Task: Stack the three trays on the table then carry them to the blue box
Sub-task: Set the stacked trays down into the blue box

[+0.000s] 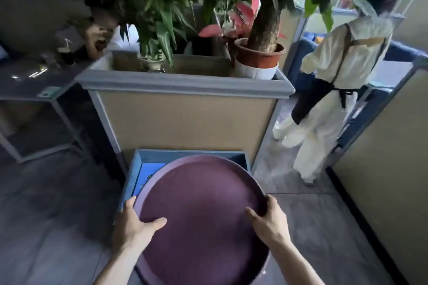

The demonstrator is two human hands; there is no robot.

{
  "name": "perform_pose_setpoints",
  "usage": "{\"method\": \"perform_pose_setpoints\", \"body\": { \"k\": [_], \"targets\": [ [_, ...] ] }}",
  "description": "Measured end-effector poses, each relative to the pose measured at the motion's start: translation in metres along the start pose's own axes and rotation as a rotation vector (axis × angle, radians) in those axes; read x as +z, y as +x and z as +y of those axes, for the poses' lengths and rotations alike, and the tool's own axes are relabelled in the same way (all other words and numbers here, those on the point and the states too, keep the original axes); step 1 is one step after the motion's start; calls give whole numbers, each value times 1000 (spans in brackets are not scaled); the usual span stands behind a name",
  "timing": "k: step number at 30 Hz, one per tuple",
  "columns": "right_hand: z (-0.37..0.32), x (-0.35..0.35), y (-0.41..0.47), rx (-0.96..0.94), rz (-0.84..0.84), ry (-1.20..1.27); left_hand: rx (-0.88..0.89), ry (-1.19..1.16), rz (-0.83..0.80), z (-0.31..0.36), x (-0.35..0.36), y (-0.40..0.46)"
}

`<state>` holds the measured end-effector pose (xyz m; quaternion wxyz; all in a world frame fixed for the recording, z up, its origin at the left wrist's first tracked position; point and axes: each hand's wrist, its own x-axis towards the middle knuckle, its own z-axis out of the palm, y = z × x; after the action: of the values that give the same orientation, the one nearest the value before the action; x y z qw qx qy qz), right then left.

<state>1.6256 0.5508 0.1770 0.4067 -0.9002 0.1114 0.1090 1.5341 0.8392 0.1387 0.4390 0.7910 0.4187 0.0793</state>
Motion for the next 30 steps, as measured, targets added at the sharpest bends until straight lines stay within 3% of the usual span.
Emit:
{"method": "perform_pose_setpoints", "body": {
  "k": [17, 30],
  "targets": [
    [29, 124, 142, 244, -68, -299, -140, 258, -95, -43, 113, 141],
    [24, 156, 183, 195, -7, -384, -86, 354, -24, -48, 137, 174]
  ]
}}
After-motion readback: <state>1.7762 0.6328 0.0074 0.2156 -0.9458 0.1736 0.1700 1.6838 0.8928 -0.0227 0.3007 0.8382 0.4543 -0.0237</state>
